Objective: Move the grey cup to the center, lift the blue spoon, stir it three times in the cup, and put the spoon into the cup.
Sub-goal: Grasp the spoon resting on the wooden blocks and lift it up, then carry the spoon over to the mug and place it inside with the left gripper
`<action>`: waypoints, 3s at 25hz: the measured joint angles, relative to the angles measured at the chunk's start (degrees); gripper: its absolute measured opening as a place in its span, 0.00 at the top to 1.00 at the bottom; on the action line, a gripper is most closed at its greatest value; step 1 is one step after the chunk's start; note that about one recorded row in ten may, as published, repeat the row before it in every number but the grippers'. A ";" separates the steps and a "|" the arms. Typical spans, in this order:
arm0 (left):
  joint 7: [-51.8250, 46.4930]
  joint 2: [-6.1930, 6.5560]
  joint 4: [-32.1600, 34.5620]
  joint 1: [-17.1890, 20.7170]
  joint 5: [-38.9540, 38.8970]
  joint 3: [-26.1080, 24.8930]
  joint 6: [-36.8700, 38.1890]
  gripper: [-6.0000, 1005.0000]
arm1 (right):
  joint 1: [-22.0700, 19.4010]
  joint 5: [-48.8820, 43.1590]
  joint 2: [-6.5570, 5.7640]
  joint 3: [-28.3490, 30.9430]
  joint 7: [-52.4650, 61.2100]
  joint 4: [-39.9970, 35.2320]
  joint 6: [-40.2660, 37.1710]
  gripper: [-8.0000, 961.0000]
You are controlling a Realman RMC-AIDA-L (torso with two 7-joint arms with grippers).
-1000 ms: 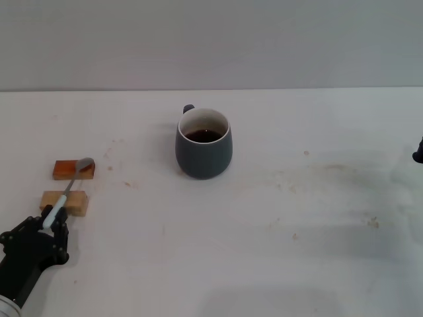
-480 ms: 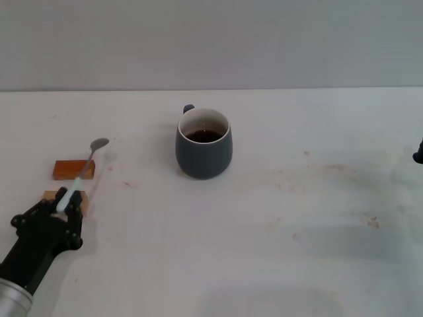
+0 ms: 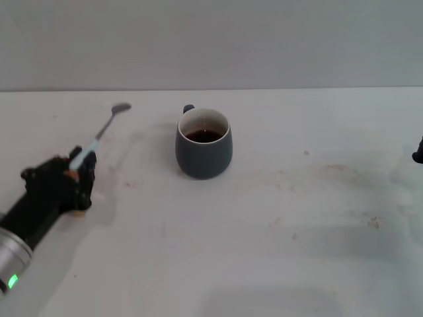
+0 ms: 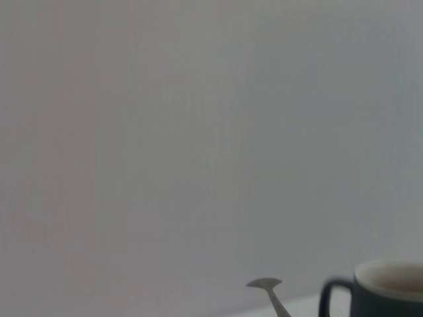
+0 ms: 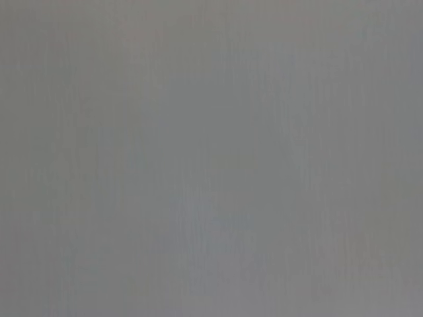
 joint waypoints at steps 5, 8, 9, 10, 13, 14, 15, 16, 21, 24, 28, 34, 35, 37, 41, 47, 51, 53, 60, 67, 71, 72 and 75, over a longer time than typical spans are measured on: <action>-0.33 5.67 -17.30 3.33 5.96 -5.01 -12.18 0.82 | -0.03 0.07 0.07 -0.06 0.00 0.03 0.00 0.99; -0.46 7.55 -25.84 5.00 9.34 -8.41 -20.12 0.82 | -0.17 0.18 0.13 0.05 0.00 0.04 0.00 0.99; -0.46 7.55 -25.84 5.00 9.34 -8.41 -20.12 0.82 | -0.23 0.20 0.14 0.12 0.00 0.04 0.00 0.99; -0.37 7.97 -27.23 5.12 9.44 -8.64 -21.68 0.82 | -0.27 0.21 0.14 0.17 0.00 0.04 0.00 0.99; -0.37 7.97 -27.23 5.12 9.44 -8.64 -21.68 0.82 | -0.46 0.28 0.16 0.37 0.00 0.04 0.00 0.99; -0.61 9.56 -31.35 4.99 9.49 -8.71 -25.05 0.82 | -0.50 0.30 0.17 0.40 0.00 0.05 0.00 0.99; -0.58 10.02 -33.55 4.99 9.50 -8.88 -27.64 0.82 | -0.55 0.32 0.17 0.43 0.00 0.09 0.00 0.99; -0.58 10.02 -33.55 4.99 9.50 -8.88 -27.64 0.82 | -0.64 0.33 0.19 0.46 0.00 0.15 -0.12 0.99; 0.61 10.44 -39.18 5.44 9.60 -10.65 -34.83 0.81 | -0.68 0.33 0.26 0.47 0.00 0.24 -0.28 0.99; 0.74 10.52 -41.37 5.60 9.60 -11.26 -37.41 0.81 | -0.69 0.34 0.26 0.47 0.00 0.32 -0.27 0.99; 1.42 10.76 -44.26 5.67 9.61 -12.11 -41.37 0.81 | -0.70 0.34 0.26 0.47 0.00 0.52 -0.15 0.99; 2.26 11.46 -53.36 6.02 9.63 -13.82 -52.53 0.81 | -0.79 0.34 0.26 0.46 0.00 0.57 -0.10 0.99; 2.26 11.46 -53.36 6.02 9.63 -13.82 -52.53 0.81 | -0.82 0.34 0.26 0.46 0.00 0.56 -0.10 0.99; 4.10 11.27 -55.72 6.09 9.61 -14.15 -55.73 0.81 | -0.86 0.34 0.26 0.47 0.00 0.57 -0.09 0.99; 8.81 9.92 -60.67 6.15 9.48 -15.05 -63.22 0.81 | -1.13 0.39 0.26 0.57 0.00 0.57 -0.26 0.99; 12.93 8.37 -63.95 5.40 9.28 -15.56 -69.30 0.81 | -1.82 2.44 0.18 0.64 0.00 0.26 -1.16 0.99; 17.37 6.53 -67.07 4.51 8.87 -16.34 -75.60 0.81 | -3.55 4.71 0.03 0.77 0.00 -0.51 -3.26 0.99; 19.57 5.62 -67.80 4.14 8.24 -16.97 -77.67 0.81 | -3.86 4.76 0.01 0.81 0.00 -0.54 -3.48 0.99; 33.67 0.91 -70.52 3.18 -0.13 -22.09 -86.19 0.81 | -4.90 4.84 0.07 1.27 0.00 -1.02 -3.66 0.99; 43.59 -5.60 -73.76 3.13 -1.08 -27.58 -96.94 0.81 | -6.53 4.91 0.12 1.41 0.00 -0.78 -3.94 0.99; 45.32 -5.79 -75.95 3.01 -2.39 -28.12 -101.05 0.81 | -8.10 4.98 0.11 2.73 0.00 -0.99 -4.53 0.99; 45.38 -5.79 -75.99 2.85 -2.42 -28.05 -101.94 0.81 | -8.10 4.98 0.11 2.73 0.00 -0.99 -4.53 0.99; 45.96 -5.85 -75.91 1.91 -2.47 -27.24 -104.40 0.81 | -8.97 5.14 0.09 2.92 0.00 -0.95 -5.20 0.99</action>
